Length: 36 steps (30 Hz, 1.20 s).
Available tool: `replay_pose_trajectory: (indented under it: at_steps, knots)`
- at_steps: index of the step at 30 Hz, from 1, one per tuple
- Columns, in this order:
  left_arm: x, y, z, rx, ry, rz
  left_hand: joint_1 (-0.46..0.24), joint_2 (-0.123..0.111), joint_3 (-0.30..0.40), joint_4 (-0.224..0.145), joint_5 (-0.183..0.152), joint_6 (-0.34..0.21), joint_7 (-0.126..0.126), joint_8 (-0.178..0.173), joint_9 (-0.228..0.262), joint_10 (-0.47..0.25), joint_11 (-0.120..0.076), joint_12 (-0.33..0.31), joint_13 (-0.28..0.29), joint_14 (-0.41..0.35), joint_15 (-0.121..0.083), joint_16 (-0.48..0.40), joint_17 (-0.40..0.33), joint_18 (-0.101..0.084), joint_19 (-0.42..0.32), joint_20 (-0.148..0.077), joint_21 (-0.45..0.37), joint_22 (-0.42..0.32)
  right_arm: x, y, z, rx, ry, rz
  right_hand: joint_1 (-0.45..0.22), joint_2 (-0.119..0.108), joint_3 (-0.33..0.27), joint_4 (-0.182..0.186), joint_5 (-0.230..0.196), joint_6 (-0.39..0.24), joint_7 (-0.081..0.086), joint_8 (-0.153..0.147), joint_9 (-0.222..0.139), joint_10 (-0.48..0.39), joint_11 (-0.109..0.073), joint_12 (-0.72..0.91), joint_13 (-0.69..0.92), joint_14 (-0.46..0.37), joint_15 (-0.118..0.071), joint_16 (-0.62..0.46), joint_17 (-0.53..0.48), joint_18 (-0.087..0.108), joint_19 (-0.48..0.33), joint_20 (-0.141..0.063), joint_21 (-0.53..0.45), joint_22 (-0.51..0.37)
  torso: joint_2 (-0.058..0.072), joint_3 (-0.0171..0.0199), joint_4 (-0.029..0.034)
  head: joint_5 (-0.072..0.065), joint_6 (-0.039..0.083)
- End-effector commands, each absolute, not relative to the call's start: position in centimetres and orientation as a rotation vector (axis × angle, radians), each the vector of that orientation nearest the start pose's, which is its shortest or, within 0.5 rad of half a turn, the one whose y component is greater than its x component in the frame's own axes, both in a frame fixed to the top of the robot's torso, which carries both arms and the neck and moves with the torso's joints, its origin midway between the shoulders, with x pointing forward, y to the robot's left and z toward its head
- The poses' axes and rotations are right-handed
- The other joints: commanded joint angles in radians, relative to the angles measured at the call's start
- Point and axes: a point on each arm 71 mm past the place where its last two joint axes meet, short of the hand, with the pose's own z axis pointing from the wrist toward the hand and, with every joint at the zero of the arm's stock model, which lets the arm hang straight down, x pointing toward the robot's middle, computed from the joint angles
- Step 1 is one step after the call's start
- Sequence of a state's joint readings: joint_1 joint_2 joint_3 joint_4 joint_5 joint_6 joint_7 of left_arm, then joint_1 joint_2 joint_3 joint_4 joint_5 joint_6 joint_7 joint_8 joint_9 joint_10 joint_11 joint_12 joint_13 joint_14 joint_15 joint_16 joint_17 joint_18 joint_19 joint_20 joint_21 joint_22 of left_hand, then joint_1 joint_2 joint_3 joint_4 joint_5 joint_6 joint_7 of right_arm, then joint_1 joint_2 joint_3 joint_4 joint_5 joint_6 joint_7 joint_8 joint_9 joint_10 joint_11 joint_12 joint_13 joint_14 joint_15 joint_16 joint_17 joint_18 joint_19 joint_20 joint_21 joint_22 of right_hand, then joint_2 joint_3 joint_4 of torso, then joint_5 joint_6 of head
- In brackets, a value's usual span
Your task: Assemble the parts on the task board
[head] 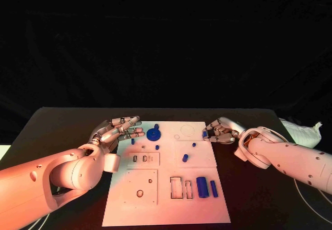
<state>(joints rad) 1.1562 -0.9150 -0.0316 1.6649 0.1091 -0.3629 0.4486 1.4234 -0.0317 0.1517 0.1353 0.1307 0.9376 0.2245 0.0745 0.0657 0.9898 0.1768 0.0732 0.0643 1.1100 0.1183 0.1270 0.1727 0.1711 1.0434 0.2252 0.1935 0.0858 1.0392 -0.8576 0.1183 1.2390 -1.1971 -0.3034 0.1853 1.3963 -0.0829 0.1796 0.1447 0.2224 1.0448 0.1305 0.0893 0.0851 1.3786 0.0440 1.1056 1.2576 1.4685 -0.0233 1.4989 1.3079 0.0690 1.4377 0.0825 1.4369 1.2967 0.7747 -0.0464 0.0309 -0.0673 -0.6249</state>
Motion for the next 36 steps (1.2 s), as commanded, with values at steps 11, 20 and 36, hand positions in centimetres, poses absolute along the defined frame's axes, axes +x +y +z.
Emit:
replay_pose_trajectory:
  at_steps: [11,20,36]
  knots:
    - [45.7,20.6,-18.2,-1.238,1.363,-1.622,-0.001,0.01,-0.001,-0.004,-0.003,0.007,-0.002,-0.005,0.0,0.007,-0.002,-0.002,0.0,0.005,0.004,-0.005,0.001,0.01,0.01,0.0,-0.007,-0.001,51.4,-28.8,-22.4,0.14,1.656,0.749,0.001,0.015,0.007,-0.006,-0.011,0.018,-0.004,0.009,0.003,0.008,-0.006,0.016,0.007,0.078,-0.011,0.007,0.145,-0.013,0.007,-0.009,0.007,0.006,0.0,-0.0001,0.0005,-0.003,-0.004]
    - [45.7,20.6,-18.2,-1.238,1.363,-1.621,-0.001,0.01,-0.001,-0.004,-0.003,0.007,-0.002,-0.005,0.0,0.007,-0.002,-0.002,0.0,0.005,0.004,-0.005,0.001,0.01,0.01,0.0,-0.007,-0.001,51.4,-28.8,-22.0,0.149,1.595,0.714,0.021,0.063,0.037,-0.028,-0.063,0.097,-0.039,0.045,0.025,0.024,-0.033,0.035,0.022,0.079,-0.032,0.008,0.149,-0.013,0.009,-0.026,0.008,0.009,0.0,-0.0004,0.0,0.0,-0.004]
    - [45.7,20.7,-18.2,-1.24,1.362,-1.619,-0.001,0.01,-0.001,-0.004,-0.003,0.007,-0.002,-0.005,0.0,0.007,-0.002,-0.002,0.0,0.005,0.004,-0.005,0.001,0.01,0.01,0.0,-0.007,-0.001,50.3,-25.7,-19.8,0.153,1.53,0.776,0.013,0.079,0.05,-0.044,-0.083,0.116,-0.053,0.058,0.041,0.037,-0.046,0.045,0.03,0.081,-0.045,0.013,0.159,-0.014,0.013,-0.041,0.011,0.016,-0.005,-0.0016,-0.0012,0.0,-0.003]
